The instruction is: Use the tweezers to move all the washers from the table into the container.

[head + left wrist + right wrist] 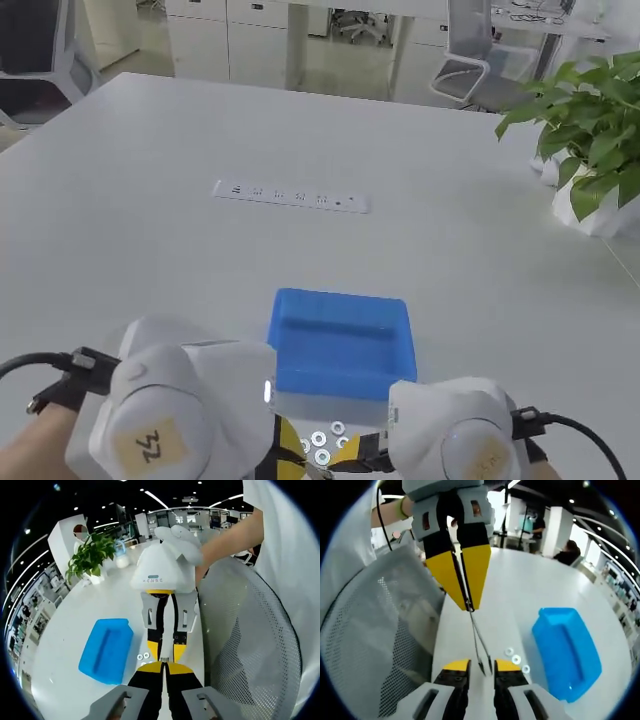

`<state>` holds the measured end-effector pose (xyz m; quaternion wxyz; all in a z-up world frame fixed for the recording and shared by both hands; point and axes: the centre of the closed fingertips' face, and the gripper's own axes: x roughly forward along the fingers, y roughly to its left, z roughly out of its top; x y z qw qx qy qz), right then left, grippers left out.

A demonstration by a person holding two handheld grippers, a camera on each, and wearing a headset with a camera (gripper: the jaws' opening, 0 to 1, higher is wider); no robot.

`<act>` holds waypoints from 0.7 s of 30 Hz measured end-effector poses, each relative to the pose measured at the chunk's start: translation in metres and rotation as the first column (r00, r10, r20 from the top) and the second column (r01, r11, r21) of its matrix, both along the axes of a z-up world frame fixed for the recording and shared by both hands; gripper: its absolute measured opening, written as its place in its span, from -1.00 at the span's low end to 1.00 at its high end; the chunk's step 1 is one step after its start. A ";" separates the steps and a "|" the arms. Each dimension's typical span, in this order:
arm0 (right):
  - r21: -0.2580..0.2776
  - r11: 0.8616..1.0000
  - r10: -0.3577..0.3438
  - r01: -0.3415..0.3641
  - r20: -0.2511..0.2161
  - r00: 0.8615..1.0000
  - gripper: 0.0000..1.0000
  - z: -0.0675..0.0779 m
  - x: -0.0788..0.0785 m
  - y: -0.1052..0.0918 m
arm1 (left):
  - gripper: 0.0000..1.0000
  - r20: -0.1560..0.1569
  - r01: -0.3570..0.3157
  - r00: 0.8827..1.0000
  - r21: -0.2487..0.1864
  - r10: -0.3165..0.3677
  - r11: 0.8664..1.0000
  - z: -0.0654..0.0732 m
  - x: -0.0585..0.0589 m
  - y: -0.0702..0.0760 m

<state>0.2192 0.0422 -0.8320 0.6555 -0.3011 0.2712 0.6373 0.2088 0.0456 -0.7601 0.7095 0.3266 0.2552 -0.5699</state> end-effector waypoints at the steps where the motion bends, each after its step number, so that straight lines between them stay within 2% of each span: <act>1: 0.001 1.000 0.003 -0.003 0.002 1.000 -0.71 0.000 0.000 0.001 | -1.00 0.001 0.004 1.000 0.000 -0.004 1.000 0.000 0.000 -0.001; 5: 0.003 1.000 0.018 -0.018 0.014 1.000 -0.85 -0.001 0.002 0.003 | -1.00 0.008 0.024 1.000 0.006 -0.024 1.000 0.003 0.000 -0.004; 13: 0.027 1.000 0.000 -0.002 0.051 0.999 -0.85 0.006 0.015 0.010 | -1.00 0.044 0.031 0.998 0.024 -0.032 0.999 0.009 0.007 -0.001; 16: 0.032 0.999 -0.019 0.018 0.052 0.998 -0.85 0.006 0.021 0.012 | -1.00 0.048 0.027 0.998 0.028 -0.028 0.999 0.009 0.013 0.001; 21: 0.040 0.998 -0.040 0.038 0.047 0.998 -0.85 0.005 0.026 0.014 | -1.00 0.037 0.024 0.999 0.034 -0.025 0.999 0.008 0.022 0.002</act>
